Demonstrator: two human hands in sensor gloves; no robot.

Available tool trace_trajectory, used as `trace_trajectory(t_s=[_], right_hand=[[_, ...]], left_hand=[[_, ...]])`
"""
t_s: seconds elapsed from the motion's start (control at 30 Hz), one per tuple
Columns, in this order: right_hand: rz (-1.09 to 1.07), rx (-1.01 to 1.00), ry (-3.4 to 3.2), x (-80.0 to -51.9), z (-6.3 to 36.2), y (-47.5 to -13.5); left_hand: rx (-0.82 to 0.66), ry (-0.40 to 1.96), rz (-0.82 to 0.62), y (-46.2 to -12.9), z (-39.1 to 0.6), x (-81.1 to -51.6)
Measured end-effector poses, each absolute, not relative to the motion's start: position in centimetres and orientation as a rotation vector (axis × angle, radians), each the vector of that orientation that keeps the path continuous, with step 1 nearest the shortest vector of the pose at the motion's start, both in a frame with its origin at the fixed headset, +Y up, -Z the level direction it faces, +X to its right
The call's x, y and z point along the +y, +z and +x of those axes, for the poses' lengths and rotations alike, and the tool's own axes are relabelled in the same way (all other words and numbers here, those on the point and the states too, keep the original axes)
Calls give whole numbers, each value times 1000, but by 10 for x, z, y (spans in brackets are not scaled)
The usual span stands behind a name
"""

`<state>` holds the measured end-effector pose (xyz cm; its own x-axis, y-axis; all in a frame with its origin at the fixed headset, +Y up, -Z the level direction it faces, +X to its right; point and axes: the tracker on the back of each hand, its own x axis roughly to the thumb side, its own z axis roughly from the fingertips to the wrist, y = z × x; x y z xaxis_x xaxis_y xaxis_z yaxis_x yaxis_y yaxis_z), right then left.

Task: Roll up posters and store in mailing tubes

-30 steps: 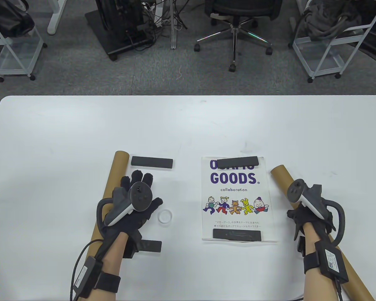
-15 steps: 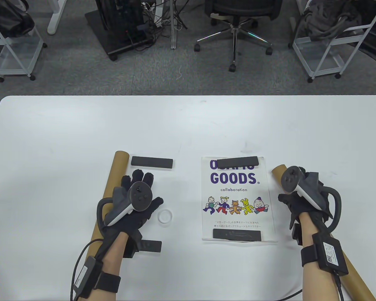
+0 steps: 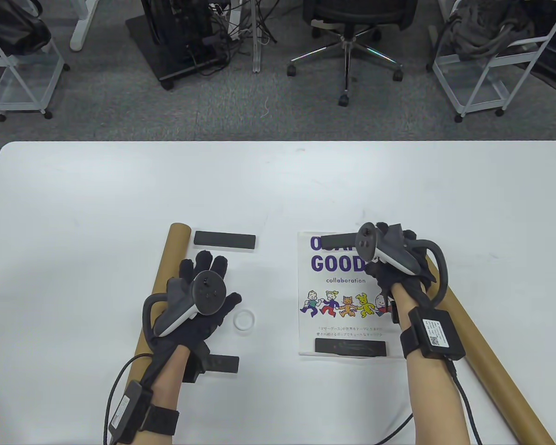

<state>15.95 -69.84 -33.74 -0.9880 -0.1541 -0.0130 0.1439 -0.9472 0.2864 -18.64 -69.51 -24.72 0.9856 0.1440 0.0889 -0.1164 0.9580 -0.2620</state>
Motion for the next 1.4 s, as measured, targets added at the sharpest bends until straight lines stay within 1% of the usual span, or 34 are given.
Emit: trace_trajectory(t_s=[0.1,0.17,0.33,0.5,0.67,0.73,0.9,1.3,1.4], right_hand=[[-51,-419,-2883,-712,141,-352],[-79,-429,-2844,-720,132,-360],[-84,-499,-2849,-734,117,-381],[-76,-535,-2829,-745,114,-396],[-127,-416,-2871,-753,116,-403],[-112,-446,-2878,-757,116,-406],[-134,-364,-2845,-757,113,-409],[-222,-321,-2790,-763,111,-405],[-210,-296,-2829,-760,112,-404]], left_hand=[[-105,130,-261,-247,-187,-695],[-108,121,-264,-248,-187,-696],[-102,115,-272,-248,-189,-697],[-99,111,-277,-248,-189,-696],[-85,79,-268,-248,-190,-695],[-81,78,-269,-248,-191,-695],[-80,72,-273,-248,-190,-695],[-82,66,-289,-249,-190,-695],[-83,65,-289,-249,-189,-695]])
